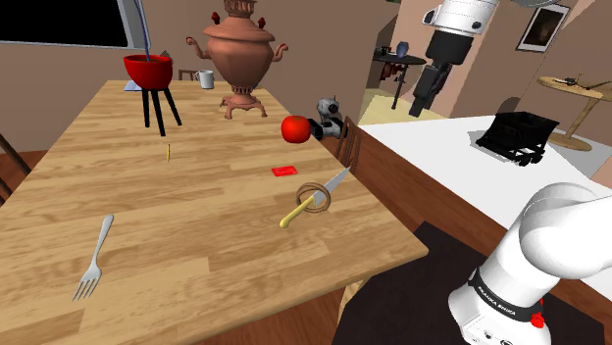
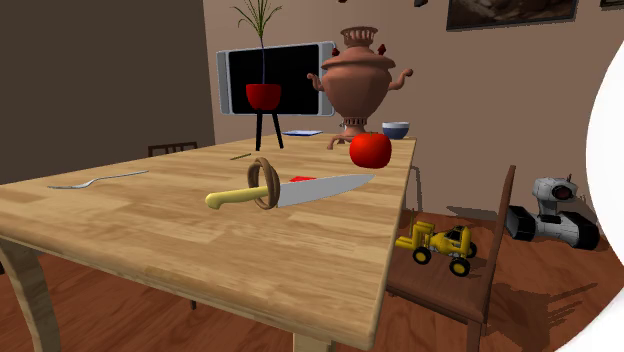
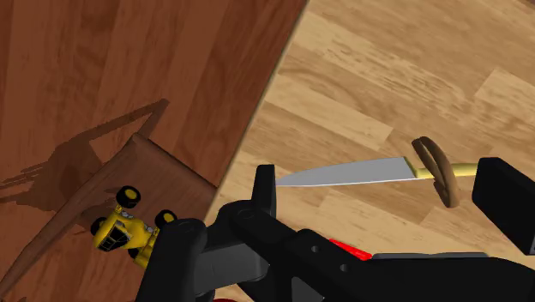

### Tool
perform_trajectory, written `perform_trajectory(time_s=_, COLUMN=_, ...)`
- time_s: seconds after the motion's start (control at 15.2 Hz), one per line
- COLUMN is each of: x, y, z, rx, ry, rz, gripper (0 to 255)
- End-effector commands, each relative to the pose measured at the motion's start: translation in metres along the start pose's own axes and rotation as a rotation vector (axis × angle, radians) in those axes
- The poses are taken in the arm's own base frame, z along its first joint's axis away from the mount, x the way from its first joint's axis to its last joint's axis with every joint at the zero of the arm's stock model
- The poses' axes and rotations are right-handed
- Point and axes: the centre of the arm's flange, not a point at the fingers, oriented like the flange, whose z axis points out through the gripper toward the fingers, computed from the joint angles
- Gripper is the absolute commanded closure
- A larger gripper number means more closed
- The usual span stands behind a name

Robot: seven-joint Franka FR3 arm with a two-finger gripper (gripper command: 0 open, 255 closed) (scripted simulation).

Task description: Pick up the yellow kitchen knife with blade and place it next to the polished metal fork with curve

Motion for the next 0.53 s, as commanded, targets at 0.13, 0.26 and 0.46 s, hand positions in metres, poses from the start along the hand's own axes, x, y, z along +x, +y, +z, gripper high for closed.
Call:
perform_trajectory(time_s=0.13, x=0.022, y=0.007, z=0.019, rx=0.018, ry=-0.025, rz=-0.114, gripper=0)
perform_trajectory(time_s=0.26, x=0.044, y=0.011, z=0.038, rx=0.035, ry=-0.049, rz=-0.228, gripper=0)
perform_trajectory(time_s=0.46, x=0.077, y=0.011, z=0.068, rx=0.062, ry=-0.086, rz=-0.399, gripper=0)
